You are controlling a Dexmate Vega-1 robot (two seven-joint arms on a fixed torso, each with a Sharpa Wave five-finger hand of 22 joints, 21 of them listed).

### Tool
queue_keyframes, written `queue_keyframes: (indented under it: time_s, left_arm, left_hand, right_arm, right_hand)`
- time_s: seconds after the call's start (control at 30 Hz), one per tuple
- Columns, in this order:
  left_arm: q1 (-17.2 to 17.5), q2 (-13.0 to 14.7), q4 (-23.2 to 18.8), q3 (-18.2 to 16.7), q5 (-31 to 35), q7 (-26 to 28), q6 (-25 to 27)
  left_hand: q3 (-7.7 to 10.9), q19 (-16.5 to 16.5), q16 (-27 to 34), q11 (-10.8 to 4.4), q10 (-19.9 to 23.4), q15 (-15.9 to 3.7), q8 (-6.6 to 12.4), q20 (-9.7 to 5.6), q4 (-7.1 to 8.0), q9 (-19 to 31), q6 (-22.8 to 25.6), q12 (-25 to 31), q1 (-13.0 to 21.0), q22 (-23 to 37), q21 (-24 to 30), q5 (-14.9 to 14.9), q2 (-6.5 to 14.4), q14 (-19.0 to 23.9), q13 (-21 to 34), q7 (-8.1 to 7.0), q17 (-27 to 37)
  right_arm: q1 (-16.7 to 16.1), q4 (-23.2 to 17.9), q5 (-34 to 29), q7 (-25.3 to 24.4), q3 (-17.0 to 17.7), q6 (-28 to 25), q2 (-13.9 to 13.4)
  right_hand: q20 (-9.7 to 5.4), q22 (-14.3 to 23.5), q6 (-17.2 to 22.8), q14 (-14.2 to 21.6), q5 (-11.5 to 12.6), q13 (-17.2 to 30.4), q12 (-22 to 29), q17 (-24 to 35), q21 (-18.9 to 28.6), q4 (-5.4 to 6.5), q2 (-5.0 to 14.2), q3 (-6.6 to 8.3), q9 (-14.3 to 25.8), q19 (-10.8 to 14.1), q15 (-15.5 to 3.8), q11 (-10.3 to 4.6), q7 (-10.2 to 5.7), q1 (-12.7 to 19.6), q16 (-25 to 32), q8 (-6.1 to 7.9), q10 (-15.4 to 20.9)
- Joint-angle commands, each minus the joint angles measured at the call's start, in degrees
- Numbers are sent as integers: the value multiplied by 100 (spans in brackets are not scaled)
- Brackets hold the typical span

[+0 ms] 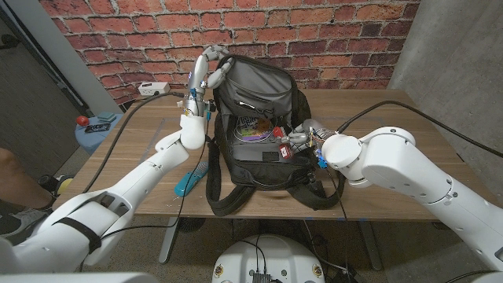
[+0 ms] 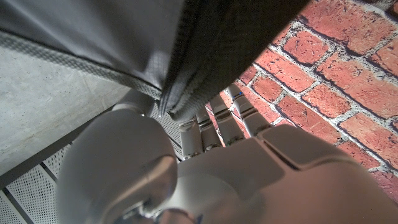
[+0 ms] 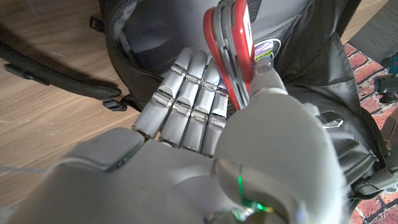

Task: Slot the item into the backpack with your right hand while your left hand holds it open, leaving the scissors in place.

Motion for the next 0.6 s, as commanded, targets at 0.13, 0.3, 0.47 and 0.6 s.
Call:
queue_keyframes:
  time_s: [0.13, 0.3, 0.47, 0.6]
  left_arm:
    - [61, -74, -16, -35, -31, 8, -30]
    - [92, -75, -31, -64, -44, 24, -30]
    - [141, -70, -66, -104, -82, 24, -10]
    - [177, -59, -91, -126, -97, 13, 12]
  left_hand:
    - [35, -4, -24, -33, 11, 1, 37, 12, -3, 20, -54, -18, 61, 9, 41, 25, 89, 19, 23, -8, 31]
    - [31, -3, -23, -54, 13, -9, 41, 10, -7, 7, -42, -18, 61, 10, 43, 26, 82, 20, 22, -12, 32]
    - [36, -3, -26, -42, 3, -13, 43, 12, -9, -11, -28, -22, 63, 10, 44, 29, 79, 24, 23, -6, 27]
    - [42, -6, -28, -34, 8, -10, 49, 9, -12, -4, -37, -23, 68, 10, 44, 31, 80, 23, 19, -10, 24]
  right_arm:
    - [132, 304, -407, 407, -228, 98, 166]
    - [285, 450, -557, 513, -406, 126, 236]
    - [410, 621, -706, 614, -562, 194, 304]
    - [463, 726, -799, 684, -631, 242, 347]
  right_hand:
    - [35, 11, 103, 41, 10, 6, 27, 12, 45, 5, 224, -16, 10, 8, -524, -127, -42, 218, -33, -1, 153]
    - [36, 11, 101, 37, 8, 4, 27, 26, 47, 4, 230, -22, 12, 2, -524, -120, -42, 228, -34, -7, 150]
    - [41, 11, 106, 43, 6, 3, 29, 23, 49, 3, 232, -27, 14, 3, -518, -115, -40, 233, -39, -8, 152]
    - [44, 11, 100, 45, 5, -5, 27, 28, 50, 4, 240, -29, 17, -1, -522, -109, -42, 238, -39, -12, 152]
